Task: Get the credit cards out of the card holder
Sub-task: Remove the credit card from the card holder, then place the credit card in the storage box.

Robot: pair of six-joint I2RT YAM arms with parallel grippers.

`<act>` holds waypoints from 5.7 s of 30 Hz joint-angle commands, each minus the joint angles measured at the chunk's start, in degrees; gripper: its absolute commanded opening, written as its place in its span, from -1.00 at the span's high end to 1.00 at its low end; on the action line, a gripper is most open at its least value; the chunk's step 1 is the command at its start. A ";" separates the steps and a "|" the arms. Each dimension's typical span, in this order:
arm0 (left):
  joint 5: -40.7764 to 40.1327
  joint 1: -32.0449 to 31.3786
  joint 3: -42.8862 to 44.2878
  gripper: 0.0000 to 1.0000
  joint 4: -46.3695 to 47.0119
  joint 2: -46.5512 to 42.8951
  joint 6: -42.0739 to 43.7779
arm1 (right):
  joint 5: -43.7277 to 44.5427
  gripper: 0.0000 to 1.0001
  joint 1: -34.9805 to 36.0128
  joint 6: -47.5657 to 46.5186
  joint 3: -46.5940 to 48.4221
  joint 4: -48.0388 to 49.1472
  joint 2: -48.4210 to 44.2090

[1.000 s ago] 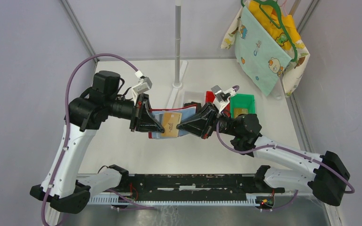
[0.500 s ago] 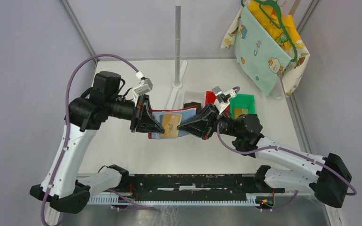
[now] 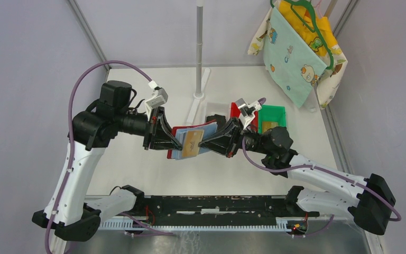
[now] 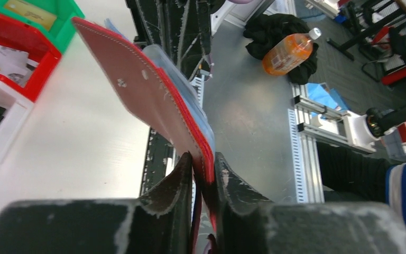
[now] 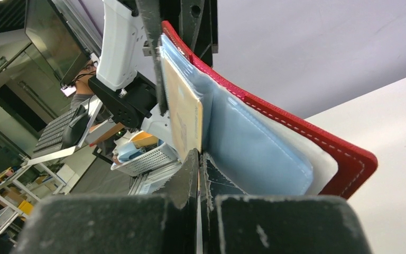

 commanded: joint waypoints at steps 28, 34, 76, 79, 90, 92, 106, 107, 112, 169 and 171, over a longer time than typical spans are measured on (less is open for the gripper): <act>1.54 0.02 3.87 0.96 0.44 -1.18 1.17 | -1.13 0.76 -0.26 7.99 1.93 14.03 2.06; 1.55 0.01 4.13 0.96 0.17 -1.14 1.50 | -1.42 1.00 -0.29 7.85 0.42 14.95 -0.43; 5.90 0.08 5.82 0.96 1.72 -0.37 -1.15 | 1.62 1.00 -0.29 13.12 -2.60 26.13 0.58; 5.94 0.09 6.59 0.96 1.83 -0.30 -1.22 | 2.01 1.00 -0.37 11.28 -3.10 22.29 -0.94; 5.43 0.07 7.09 0.96 2.86 0.07 -2.15 | 2.66 1.00 -2.56 4.84 -3.65 9.24 -7.58; 4.66 0.08 7.48 0.97 3.08 0.20 -2.19 | 2.16 1.00 -4.10 5.50 -4.48 8.74 -8.75; -17.54 0.24 7.90 0.97 5.39 3.42 -1.89 | -3.34 1.00 -23.28 0.16 -1.29 -19.30 -15.72; -18.55 0.23 7.76 0.96 5.08 3.43 -1.30 | -4.43 1.00 -25.52 -0.68 -0.59 -22.10 -16.03; -20.65 0.47 7.17 0.97 4.89 3.00 0.26 | -9.70 1.00 -38.57 -2.74 0.81 -32.56 -17.24; 9.32 0.55 1.82 0.96 16.18 -2.26 -14.79 | 25.44 0.00 -50.63 -30.33 7.82 -60.36 -0.11; 7.38 0.58 1.98 0.96 14.69 -1.95 -12.93 | 24.59 -0.07 -50.05 -30.29 9.38 -59.97 -1.88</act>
